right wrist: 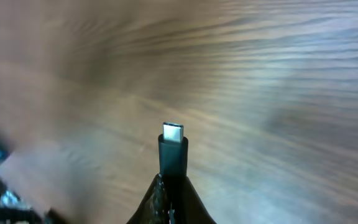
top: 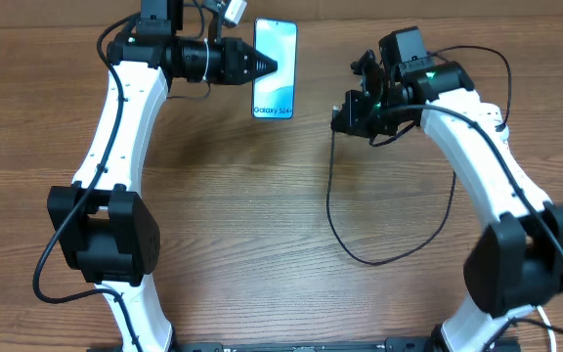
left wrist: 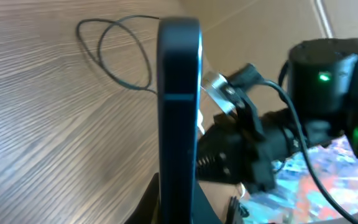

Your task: Plug charger to phone and switch on socket

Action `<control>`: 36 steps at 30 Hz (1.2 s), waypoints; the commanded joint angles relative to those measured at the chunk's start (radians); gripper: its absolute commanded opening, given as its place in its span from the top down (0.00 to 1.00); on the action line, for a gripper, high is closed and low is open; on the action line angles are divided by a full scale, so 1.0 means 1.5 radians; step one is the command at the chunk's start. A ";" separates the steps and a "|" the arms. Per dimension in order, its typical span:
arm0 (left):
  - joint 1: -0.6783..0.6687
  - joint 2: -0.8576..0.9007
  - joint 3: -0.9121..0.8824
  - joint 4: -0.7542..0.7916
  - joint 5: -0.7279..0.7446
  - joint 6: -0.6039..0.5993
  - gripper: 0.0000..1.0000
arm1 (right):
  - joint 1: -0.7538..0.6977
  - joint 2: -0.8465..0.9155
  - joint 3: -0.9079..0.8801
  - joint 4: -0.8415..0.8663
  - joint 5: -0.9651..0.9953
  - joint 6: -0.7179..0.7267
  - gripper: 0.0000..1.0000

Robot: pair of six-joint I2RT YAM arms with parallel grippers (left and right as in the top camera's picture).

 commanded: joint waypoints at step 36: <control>0.012 -0.008 0.008 -0.104 -0.430 -0.155 0.96 | 0.165 -0.068 0.023 -0.085 0.256 0.214 0.38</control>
